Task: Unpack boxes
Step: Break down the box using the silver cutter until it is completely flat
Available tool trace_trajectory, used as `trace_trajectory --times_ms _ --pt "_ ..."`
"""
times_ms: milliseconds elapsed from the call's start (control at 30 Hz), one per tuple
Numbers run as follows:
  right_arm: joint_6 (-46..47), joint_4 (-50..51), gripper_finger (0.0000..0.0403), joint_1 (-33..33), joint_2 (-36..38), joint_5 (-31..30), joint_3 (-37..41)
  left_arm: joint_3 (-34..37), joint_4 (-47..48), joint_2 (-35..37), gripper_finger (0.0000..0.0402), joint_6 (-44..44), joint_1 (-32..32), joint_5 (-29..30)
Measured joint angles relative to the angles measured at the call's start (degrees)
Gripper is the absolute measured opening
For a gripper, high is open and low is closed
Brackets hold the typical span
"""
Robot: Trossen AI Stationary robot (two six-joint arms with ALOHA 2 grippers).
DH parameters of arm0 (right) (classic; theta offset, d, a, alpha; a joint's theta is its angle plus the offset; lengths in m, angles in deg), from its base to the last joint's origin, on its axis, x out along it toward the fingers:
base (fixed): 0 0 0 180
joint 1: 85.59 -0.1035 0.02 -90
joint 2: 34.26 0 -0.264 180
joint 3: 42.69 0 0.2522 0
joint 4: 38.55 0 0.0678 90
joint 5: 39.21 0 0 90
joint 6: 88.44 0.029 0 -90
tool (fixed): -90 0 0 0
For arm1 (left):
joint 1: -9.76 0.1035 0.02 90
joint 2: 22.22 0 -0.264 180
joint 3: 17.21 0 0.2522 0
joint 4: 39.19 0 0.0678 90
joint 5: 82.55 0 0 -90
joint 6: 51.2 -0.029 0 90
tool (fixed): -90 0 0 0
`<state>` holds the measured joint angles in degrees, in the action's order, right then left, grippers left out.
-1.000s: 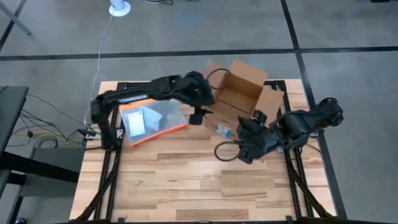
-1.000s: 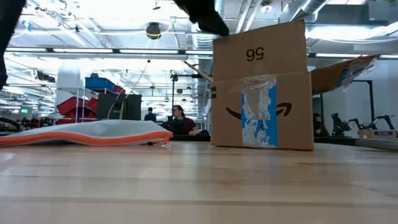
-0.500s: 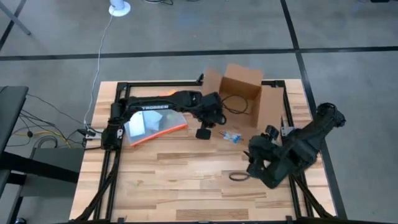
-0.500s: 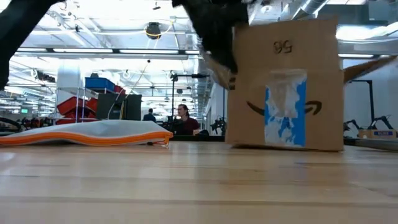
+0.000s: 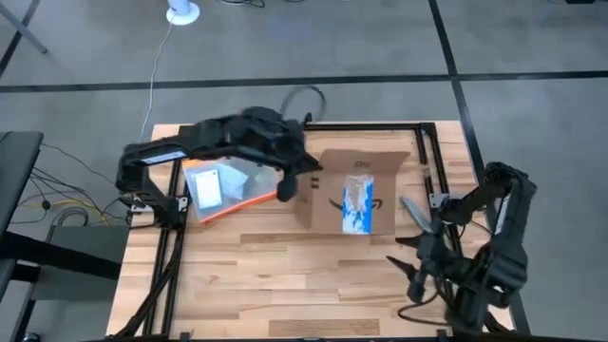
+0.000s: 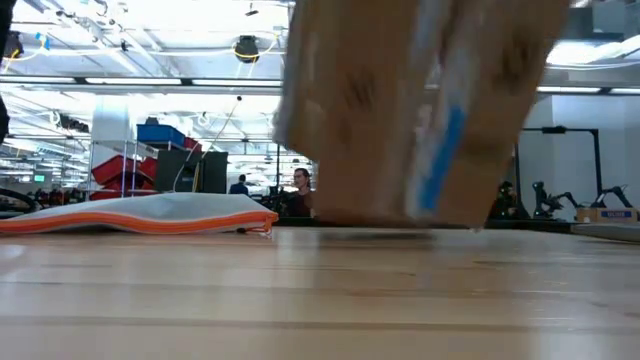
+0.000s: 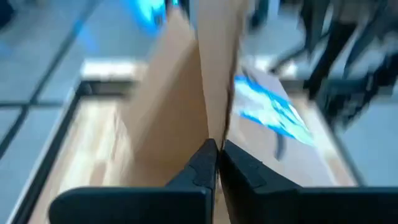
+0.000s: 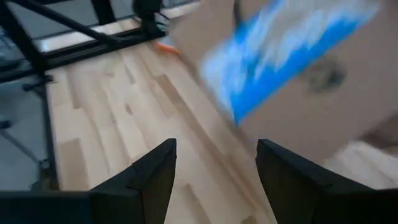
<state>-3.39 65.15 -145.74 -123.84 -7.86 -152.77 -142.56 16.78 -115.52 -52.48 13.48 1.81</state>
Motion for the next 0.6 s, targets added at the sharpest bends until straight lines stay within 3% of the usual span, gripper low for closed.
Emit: trace_trajectory --times_ms 233,400,600 --pt "-1.3 0.1 0.016 -4.9 0.0 0.0 -3.9 -0.2 -14.6 5.4 0.0 14.1 -3.7 -3.6" --pt "-2.6 0.1 0.0128 -8.2 0.1 0.0 -6.9 -0.1 -15.0 5.6 0.0 17.8 -9.1 -3.2" --pt "-2.6 0.0 0.012 -11.1 0.1 0.0 -9.9 -0.1 -16.6 5.6 0.0 27.8 -16.3 -2.5"
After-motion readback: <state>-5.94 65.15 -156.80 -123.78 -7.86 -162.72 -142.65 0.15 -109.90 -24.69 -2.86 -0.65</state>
